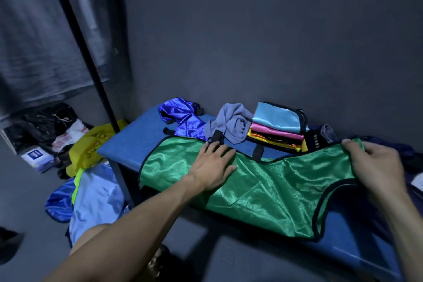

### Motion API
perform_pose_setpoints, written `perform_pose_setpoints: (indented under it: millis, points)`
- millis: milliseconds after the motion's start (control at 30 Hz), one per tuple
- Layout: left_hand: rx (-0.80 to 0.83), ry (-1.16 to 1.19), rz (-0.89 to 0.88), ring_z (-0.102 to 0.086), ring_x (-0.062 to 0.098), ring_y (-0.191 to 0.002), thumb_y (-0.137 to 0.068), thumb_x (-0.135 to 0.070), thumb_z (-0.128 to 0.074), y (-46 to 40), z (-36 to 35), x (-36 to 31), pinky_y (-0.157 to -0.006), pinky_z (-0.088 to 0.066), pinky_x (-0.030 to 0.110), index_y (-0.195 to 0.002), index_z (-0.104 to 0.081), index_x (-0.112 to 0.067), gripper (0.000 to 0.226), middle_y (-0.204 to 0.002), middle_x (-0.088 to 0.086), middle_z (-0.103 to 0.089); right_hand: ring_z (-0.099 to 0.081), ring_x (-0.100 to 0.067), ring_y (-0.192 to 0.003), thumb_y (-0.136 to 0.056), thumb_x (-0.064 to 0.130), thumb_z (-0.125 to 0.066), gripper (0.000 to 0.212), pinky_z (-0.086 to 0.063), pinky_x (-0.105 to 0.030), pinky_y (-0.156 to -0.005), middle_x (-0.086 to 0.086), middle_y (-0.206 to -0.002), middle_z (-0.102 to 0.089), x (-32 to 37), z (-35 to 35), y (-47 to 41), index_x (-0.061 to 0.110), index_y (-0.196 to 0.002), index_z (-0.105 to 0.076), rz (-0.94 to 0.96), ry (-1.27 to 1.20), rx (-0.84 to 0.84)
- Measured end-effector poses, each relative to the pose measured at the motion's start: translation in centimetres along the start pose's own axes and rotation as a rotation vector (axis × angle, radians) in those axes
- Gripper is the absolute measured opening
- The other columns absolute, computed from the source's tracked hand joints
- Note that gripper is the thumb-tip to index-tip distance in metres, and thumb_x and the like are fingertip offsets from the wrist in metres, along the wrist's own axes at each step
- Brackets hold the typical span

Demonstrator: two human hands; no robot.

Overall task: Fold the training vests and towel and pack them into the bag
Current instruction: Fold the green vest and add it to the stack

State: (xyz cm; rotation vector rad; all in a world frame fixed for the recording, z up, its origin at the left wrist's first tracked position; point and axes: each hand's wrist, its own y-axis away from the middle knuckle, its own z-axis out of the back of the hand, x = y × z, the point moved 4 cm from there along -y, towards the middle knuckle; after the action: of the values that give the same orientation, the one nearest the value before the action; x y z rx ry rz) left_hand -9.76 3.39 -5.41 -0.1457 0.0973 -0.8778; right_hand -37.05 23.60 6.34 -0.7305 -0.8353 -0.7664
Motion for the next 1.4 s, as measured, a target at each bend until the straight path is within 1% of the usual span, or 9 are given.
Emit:
perform_pose_setpoints:
  millis: [133, 233, 400, 600, 833, 967, 1133, 1267, 1400]
  points:
    - [0.121, 0.094, -0.032, -0.003, 0.028, -0.158, -0.108, -0.054, -0.024, -0.6, -1.0, 1.5, -0.126, -0.002, 0.054, -0.16, -0.024, -0.032, 0.057, -0.17, -0.001, -0.017, -0.058, -0.022, -0.062, -0.076, 0.06, -0.066, 0.063, -0.047, -0.038, -0.062, -0.024, -0.068, -0.065, 3.5, -2.9, 0.3, -0.002, -0.086, -0.067, 0.045, -0.043, 0.106]
    - [0.008, 0.055, -0.112, -0.019, 0.03, -0.152, -0.106, -0.031, -0.042, -1.3, -0.3, 2.0, -0.123, -0.015, 0.049, -0.15, -0.044, -0.028, 0.045, -0.161, 0.004, -0.033, -0.054, -0.02, -0.059, -0.075, 0.056, -0.069, 0.058, -0.041, -0.034, -0.061, -0.022, -0.062, -0.059, 7.2, -6.5, 1.4, -0.002, -0.083, -0.066, 0.095, -0.069, 0.219]
    - [-0.194, 0.006, 0.005, -0.057, 0.032, -0.103, -0.093, -0.025, -0.063, -1.2, 2.5, 2.5, -0.072, -0.034, 0.038, -0.109, -0.062, -0.019, 0.017, -0.112, 0.006, -0.056, -0.037, -0.016, -0.055, -0.084, 0.033, -0.07, 0.045, -0.029, -0.031, -0.057, -0.001, -0.054, -0.041, 12.3, -14.2, 3.8, 0.001, -0.06, -0.051, 0.153, -0.052, 0.41]
    - [-0.183, 0.293, 0.27, -0.065, 0.034, -0.099, -0.097, -0.033, -0.05, 1.3, 4.4, 7.4, -0.077, -0.053, 0.042, -0.101, -0.067, -0.021, 0.021, -0.106, 0.006, -0.07, -0.038, -0.019, -0.052, -0.083, 0.027, -0.068, 0.038, -0.034, -0.032, -0.055, 0.0, -0.049, -0.037, 16.7, -23.0, 6.4, 0.016, -0.054, -0.046, 0.244, 0.104, 0.473]
    - [0.052, 1.278, 0.675, -0.065, 0.021, -0.072, -0.099, -0.002, -0.043, 4.9, 3.1, 17.3, -0.058, -0.049, 0.024, -0.098, -0.066, -0.007, 0.024, -0.08, 0.008, -0.072, -0.069, -0.033, -0.06, -0.083, 0.027, -0.066, 0.038, -0.054, -0.036, -0.054, -0.005, -0.052, -0.052, 17.7, -33.1, 10.3, 0.012, -0.054, -0.047, 0.222, 0.294, 0.604]
    - [0.009, 1.592, 0.788, -0.063, 0.017, -0.07, -0.104, -0.014, -0.037, 5.9, 1.9, 18.9, -0.063, -0.055, 0.021, -0.096, -0.064, -0.006, 0.029, -0.085, 0.011, -0.068, -0.073, -0.029, -0.056, -0.081, 0.038, -0.067, 0.028, -0.063, -0.04, -0.063, -0.01, -0.074, -0.074, 16.7, -37.5, 12.5, 0.013, -0.07, -0.059, 0.155, 0.343, 0.704]
    - [0.028, 1.384, 0.793, -0.054, 0.02, -0.07, -0.093, -0.067, -0.051, 5.5, 1.4, 19.7, -0.068, -0.045, 0.031, -0.071, -0.064, -0.023, 0.051, -0.076, 0.002, -0.059, -0.073, -0.023, -0.053, -0.078, 0.045, -0.061, 0.032, -0.064, -0.046, -0.072, -0.001, -0.056, -0.071, 15.2, -39.0, 13.3, 0.014, -0.074, -0.07, 0.058, 0.242, 0.771]
    - [-0.003, 1.192, 0.775, -0.061, 0.019, -0.067, -0.095, -0.044, -0.066, 4.9, 1.3, 19.9, -0.067, -0.052, 0.039, -0.078, -0.066, -0.014, 0.034, -0.072, 0.005, -0.068, -0.076, -0.027, -0.079, -0.079, 0.032, -0.056, 0.032, -0.062, -0.05, -0.081, -0.003, -0.082, -0.078, 13.5, -38.2, 13.0, 0.026, -0.104, -0.074, 0.111, 0.107, 0.816]
    - [-0.061, 0.807, 0.756, -0.067, 0.027, -0.093, -0.095, -0.02, -0.067, 4.2, 1.4, 20.0, -0.073, -0.045, 0.028, -0.09, -0.067, -0.014, 0.007, -0.092, 0.007, -0.07, -0.067, -0.019, -0.102, -0.094, 0.013, -0.058, 0.032, -0.052, -0.034, -0.095, -0.001, -0.111, -0.073, 12.7, -32.9, 12.8, 0.016, -0.124, -0.07, 0.518, 0.149, 0.697]
